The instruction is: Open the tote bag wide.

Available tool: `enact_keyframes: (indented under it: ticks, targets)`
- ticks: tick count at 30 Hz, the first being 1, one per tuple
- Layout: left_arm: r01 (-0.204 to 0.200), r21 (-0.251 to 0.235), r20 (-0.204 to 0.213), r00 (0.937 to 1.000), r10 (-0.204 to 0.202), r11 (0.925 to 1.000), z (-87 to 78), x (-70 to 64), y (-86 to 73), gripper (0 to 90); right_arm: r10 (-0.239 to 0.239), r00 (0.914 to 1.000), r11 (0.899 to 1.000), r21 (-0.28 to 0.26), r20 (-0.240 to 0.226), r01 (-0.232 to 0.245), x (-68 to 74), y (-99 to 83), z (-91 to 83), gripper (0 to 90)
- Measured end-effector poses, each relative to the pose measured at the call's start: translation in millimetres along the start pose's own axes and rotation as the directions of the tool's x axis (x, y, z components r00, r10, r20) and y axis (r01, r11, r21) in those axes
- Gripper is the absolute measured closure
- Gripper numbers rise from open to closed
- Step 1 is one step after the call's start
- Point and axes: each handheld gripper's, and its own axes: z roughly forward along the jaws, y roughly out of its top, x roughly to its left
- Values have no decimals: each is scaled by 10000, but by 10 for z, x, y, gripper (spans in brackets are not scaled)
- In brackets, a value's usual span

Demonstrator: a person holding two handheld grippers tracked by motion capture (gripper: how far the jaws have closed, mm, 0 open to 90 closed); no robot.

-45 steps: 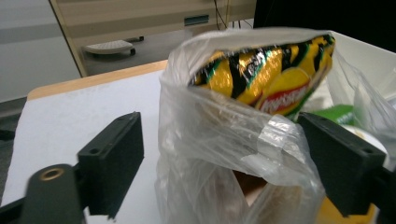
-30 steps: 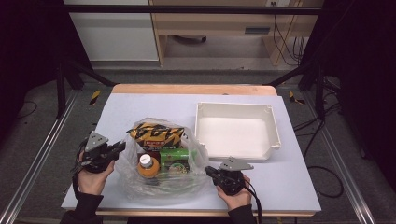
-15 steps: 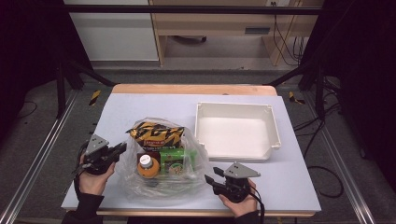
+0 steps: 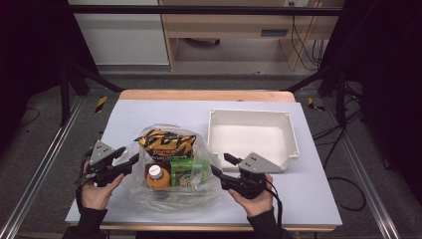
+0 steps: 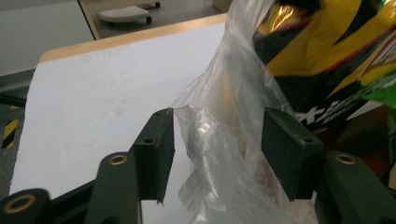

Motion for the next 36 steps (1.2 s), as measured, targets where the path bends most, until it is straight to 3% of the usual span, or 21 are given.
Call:
enact_keyframes:
  ticks: [1,2,6,12,16,19,20,21,22,23,25,28,32,36]
  targets:
    - [-12,-113,56,10000,13,9999,-7,-5,20,432,0,10000,10000,0,0,0,0,0,0,432]
    - [-46,-288,135,9999,50,9996,-20,-11,67,399,-7,10000,10000,30,-21,7,15,73,122,430]
    - [-58,-620,255,9996,74,9981,-19,-20,151,357,10,10000,9999,137,2,-10,32,164,329,429]
    - [-244,-385,243,9994,254,9990,72,-38,218,359,36,10000,9994,339,-12,-36,30,222,519,451]
    - [-191,239,245,9995,185,9995,182,-45,172,421,34,9997,9981,620,250,-49,19,221,661,470]
    - [-219,656,128,9997,211,9976,250,-42,109,558,-170,9993,9959,895,335,140,25,193,732,525]
    - [-117,771,106,9999,109,9970,260,-20,91,610,-416,9982,9929,1131,427,366,34,174,755,637]
    - [-117,771,106,9999,109,9970,260,-20,91,674,-416,9982,9929,1131,427,366,34,174,755,637]
    - [15,753,118,9999,-24,9972,252,3,84,726,-595,9970,9900,1309,490,527,31,165,761,739]
    - [15,753,118,9999,-24,9972,252,3,84,775,-595,9970,9900,1309,490,527,31,165,761,739]
    - [30,761,134,9999,-40,9971,244,19,87,820,-584,9966,9887,1412,577,497,5,160,757,833]
    - [76,793,120,9999,-86,9968,258,44,83,874,-561,9942,9855,1651,915,404,-83,116,743,900]
    - [162,953,-80,9998,-155,9953,315,83,62,880,-437,9934,9841,1761,1060,244,-129,67,732,900]
    - [336,1357,-51,9994,-332,9902,435,130,-36,881,-331,9953,9706,2405,912,102,-178,-76,725,900]
